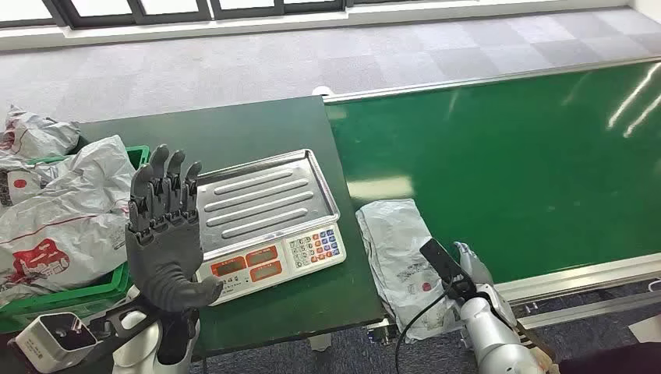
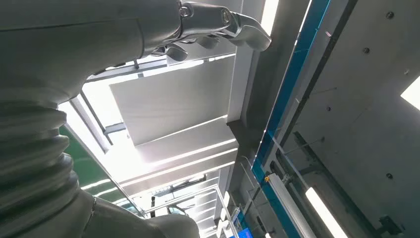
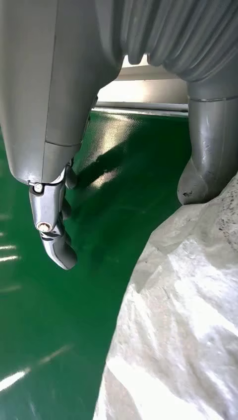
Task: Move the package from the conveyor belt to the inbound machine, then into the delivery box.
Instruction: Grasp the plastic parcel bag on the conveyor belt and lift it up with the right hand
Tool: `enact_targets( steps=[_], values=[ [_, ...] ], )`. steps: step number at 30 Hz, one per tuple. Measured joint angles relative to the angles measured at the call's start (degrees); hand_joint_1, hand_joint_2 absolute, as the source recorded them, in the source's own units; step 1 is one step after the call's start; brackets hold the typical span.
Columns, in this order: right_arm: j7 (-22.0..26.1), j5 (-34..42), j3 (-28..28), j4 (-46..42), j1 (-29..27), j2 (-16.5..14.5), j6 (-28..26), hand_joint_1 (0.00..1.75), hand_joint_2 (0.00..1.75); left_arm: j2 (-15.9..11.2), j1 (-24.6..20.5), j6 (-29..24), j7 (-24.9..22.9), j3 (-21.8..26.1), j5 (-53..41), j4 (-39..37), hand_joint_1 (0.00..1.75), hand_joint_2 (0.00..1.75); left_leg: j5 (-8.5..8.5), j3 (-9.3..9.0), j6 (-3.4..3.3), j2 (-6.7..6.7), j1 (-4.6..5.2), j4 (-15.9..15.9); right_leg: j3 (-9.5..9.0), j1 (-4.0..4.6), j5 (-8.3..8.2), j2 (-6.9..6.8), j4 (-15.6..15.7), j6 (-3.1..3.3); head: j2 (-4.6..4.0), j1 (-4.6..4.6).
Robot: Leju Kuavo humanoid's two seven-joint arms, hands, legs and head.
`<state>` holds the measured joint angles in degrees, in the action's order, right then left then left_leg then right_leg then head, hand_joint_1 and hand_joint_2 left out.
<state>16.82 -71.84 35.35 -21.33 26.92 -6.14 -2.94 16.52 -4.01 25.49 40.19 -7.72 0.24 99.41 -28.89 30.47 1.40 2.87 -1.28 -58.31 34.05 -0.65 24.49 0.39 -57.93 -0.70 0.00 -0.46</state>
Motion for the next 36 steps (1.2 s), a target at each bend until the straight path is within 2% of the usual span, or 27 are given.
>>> enact_targets(
  steps=[8, 12, 14, 19, 27, 28, 31, 32, 36],
  values=[
    [7.1, 0.8, -0.9, 0.0, -0.7, -0.2, 0.2, 0.0, 1.75, 0.0, 0.0, -0.1, 0.0, 0.0, -0.1, 0.0, 0.0, 1.75, -0.01, 0.11, 0.06, -0.01, -0.04, 0.0, 0.1, 0.02, 0.03, -0.01, 0.0, 0.04, 0.0, 0.0],
    [17.4, 1.4, -2.7, -1.0, -1.4, -1.8, 1.8, 0.0, 1.75, -0.1, 0.0, -0.1, 0.0, 0.0, -0.1, 0.0, 0.0, 1.75, 0.1, 0.36, 0.09, -0.09, -0.05, 0.0, 0.33, 0.03, 0.02, -0.09, 0.0, 0.07, 0.0, 0.0],
    [20.5, 1.2, -5.1, -3.0, -2.0, -3.6, 2.6, 0.0, 1.75, -0.1, 0.0, -0.1, 0.0, 0.0, -0.1, 0.0, 0.0, 1.75, 0.25, 0.56, 0.14, -0.25, -0.04, 0.0, 0.55, 0.03, 0.0, -0.21, -0.1, 0.09, 0.0, 0.0],
    [20.3, 1.2, -13.4, -10.5, -3.9, -7.2, 5.7, 0.0, 1.75, -0.1, -0.1, -0.1, 0.0, -0.4, -0.1, -0.2, 0.0, 1.75, 0.39, 0.96, 0.29, -0.26, -0.06, 0.1, 1.01, 0.06, -0.1, -0.23, -0.1, 0.24, 0.0, 0.01],
    [20.4, 3.0, -22.1, -16.6, -6.1, -8.3, 7.6, 0.0, 1.75, -0.2, -0.2, 0.0, 0.0, -1.0, 0.1, -0.4, 0.0, 1.75, 0.29, 1.1, 0.46, 0.03, -0.25, 0.2, 1.29, 0.08, -0.1, 0.07, -0.1, 0.38, 0.0, 0.0],
    [20.4, 3.2, -23.2, -17.0, -6.3, -8.4, 7.9, 0.06, 1.75, -0.2, -0.2, 0.0, 0.0, -1.1, 0.1, -0.4, 0.0, 1.75, 0.27, 1.06, 0.5, 0.07, -0.28, 0.2, 1.3, 0.1, -0.1, 0.12, -0.1, 0.44, 0.0, 0.0],
    [20.2, 4.9, -26.6, -18.0, -6.6, -8.5, 8.7, 1.37, 1.75, -0.2, -0.3, -0.1, 0.0, -1.3, 0.1, -0.6, 0.0, 1.75, 0.28, 0.95, 0.57, 0.15, -0.33, 0.3, 1.3, 0.15, -0.07, 0.2, -0.1, 0.59, 0.0, -0.01],
    [20.0, 5.7, -27.7, -18.2, -6.7, -8.5, 8.9, 1.75, 1.75, -0.2, -0.3, -0.3, 0.0, -1.4, 0.1, -0.6, 0.0, 1.75, 0.28, 0.92, 0.61, 0.16, -0.34, 0.4, 1.3, 0.17, -0.07, 0.21, -0.1, 0.62, 0.0, -0.01],
    [19.3, 9.1, -31.8, -18.6, -6.9, -8.5, 8.9, 1.75, 1.75, -0.3, -0.3, -1.4, 0.0, -1.5, 0.1, -0.6, 0.0, 1.75, 0.36, 0.85, 0.77, 0.15, -0.37, 0.5, 1.31, 0.19, -0.07, 0.23, -0.1, 0.72, 0.0, -0.01]
  ],
)
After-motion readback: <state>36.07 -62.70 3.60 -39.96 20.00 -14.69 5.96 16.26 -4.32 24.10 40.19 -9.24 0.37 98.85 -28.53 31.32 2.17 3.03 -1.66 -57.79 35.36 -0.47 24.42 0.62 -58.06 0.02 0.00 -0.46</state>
